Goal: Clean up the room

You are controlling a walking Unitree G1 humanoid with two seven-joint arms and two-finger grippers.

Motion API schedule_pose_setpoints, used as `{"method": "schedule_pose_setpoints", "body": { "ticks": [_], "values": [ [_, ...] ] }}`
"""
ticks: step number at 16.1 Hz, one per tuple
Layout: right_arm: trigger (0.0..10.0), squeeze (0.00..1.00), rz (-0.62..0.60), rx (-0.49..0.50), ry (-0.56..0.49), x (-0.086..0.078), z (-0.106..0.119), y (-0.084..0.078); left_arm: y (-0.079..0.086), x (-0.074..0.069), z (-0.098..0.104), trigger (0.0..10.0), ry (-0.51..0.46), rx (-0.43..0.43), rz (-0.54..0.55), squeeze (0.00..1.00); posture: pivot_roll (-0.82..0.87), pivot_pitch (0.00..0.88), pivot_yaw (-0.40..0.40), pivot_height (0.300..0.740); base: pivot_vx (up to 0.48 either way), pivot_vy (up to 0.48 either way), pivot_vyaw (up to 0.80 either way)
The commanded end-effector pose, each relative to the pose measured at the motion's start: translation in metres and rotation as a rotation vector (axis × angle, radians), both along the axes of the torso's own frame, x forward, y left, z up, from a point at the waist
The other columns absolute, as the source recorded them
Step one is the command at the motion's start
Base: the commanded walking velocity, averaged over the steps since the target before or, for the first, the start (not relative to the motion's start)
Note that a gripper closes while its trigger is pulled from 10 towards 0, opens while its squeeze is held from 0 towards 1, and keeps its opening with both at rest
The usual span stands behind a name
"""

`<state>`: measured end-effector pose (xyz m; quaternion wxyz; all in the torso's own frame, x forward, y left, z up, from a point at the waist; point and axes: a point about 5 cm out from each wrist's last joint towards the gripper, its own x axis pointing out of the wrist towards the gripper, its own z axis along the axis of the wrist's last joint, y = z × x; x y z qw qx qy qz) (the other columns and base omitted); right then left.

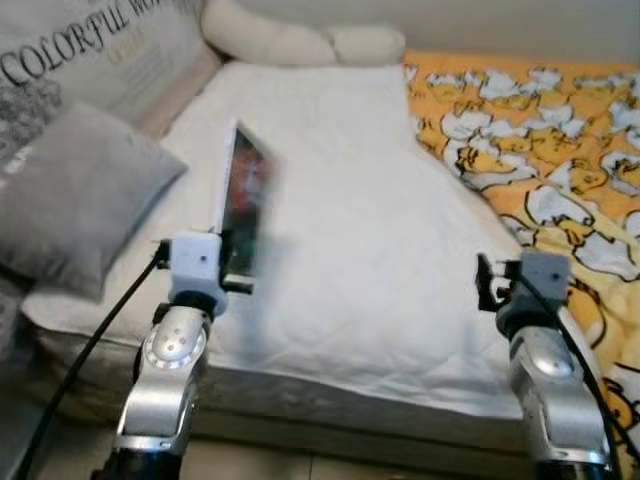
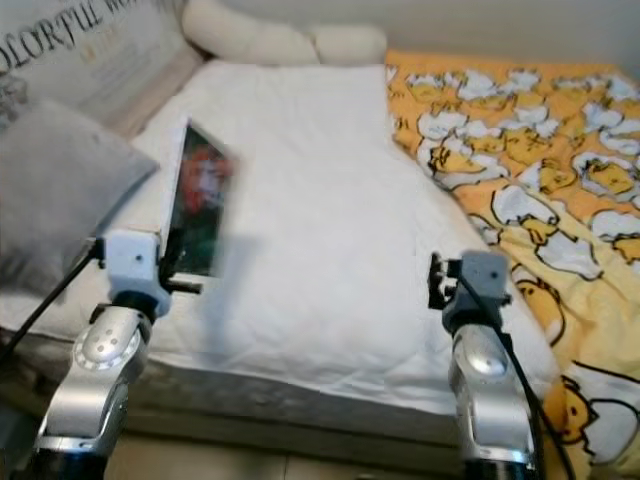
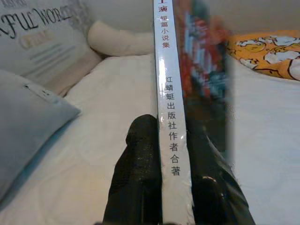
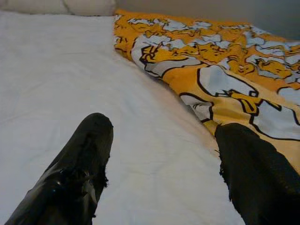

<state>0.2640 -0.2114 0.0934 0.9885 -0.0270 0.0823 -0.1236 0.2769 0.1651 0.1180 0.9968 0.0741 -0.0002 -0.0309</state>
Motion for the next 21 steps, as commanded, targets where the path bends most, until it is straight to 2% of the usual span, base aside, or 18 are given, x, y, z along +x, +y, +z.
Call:
{"method": "schedule_pose_setpoints", "body": {
  "ticks": [1, 3, 4, 6, 8, 11, 16, 18, 19, 21],
  "values": [
    [10.0, 0.0, 0.017, -0.021, -0.02, 0.002, 0.005, 0.004, 0.009, 0.001, 0.005, 10.0, -0.033, 0.006, 0.029, 0.0, 0.02, 0.0, 0.03, 0.74, 0.0, 0.27, 0.0],
    [10.0, 0.0, 0.103, -0.001, 0.0, 0.003, 0.003, 0.013, 0.01, 0.0, 0.005, 10.0, -0.032, 0.009, 0.033, 0.0, 0.03, 0.0, 0.024, 0.74, 0.0, 0.283, 0.0],
    [10.0, 0.0, 0.162, 0.067, -0.006, 0.004, 0.003, 0.022, 0.011, 0.0, 0.006, 10.0, -0.035, 0.021, 0.035, 0.0, 0.04, 0.0, 0.019, 0.74, 0.0, 0.304, 0.0],
    [10.0, 0.0, 0.14, 0.119, 0.01, 0.005, 0.0, 0.028, 0.013, -0.001, 0.008, 10.0, -0.039, 0.027, 0.038, 0.0, 0.06, 0.0, 0.014, 0.74, 0.0, 0.336, -0.35],
    [10.0, 0.0, 0.133, 0.088, -0.004, 0.005, 0.0, 0.031, 0.018, -0.003, 0.008, 10.0, -0.038, 0.032, 0.052, 0.0, 0.06, 0.0, 0.016, 0.74, 0.0, 0.341, -0.79],
    [10.0, 0.0, 0.077, -0.019, -0.008, 0.003, -0.003, 0.024, 0.021, -0.004, 0.008, 10.0, -0.034, 0.039, 0.057, 0.0, 0.06, 0.0, 0.022, 0.74, 0.0, 0.34, 0.0],
    [10.0, 0.0, 0.037, -0.055, -0.041, 0.003, 0.0, 0.022, 0.019, -0.002, 0.009, 10.0, -0.032, 0.039, 0.047, 0.0, 0.06, 0.0, 0.031, 0.74, 0.0, 0.34, 0.0],
    [10.0, 0.0, 0.075, 0.004, -0.054, 0.004, 0.002, 0.028, 0.019, -0.001, 0.009, 10.0, -0.032, 0.039, 0.044, 0.0, 0.05, 0.0, 0.032, 0.74, 0.0, 0.388, 0.0],
    [10.0, 0.0, 0.114, 0.105, -0.04, 0.004, 0.002, 0.032, 0.02, 0.0, 0.009, 10.0, -0.032, 0.039, 0.044, 0.0, 0.05, 0.0, 0.032, 0.74, 0.0, 0.39, 0.0],
    [10.0, 0.0, 0.112, 0.118, -0.02, 0.003, 0.001, 0.032, 0.019, 0.0, 0.009, 10.0, -0.032, 0.037, 0.043, 0.0, 0.05, 0.0, 0.032, 0.74, 0.0, 0.411, -0.68]
  ]
}}
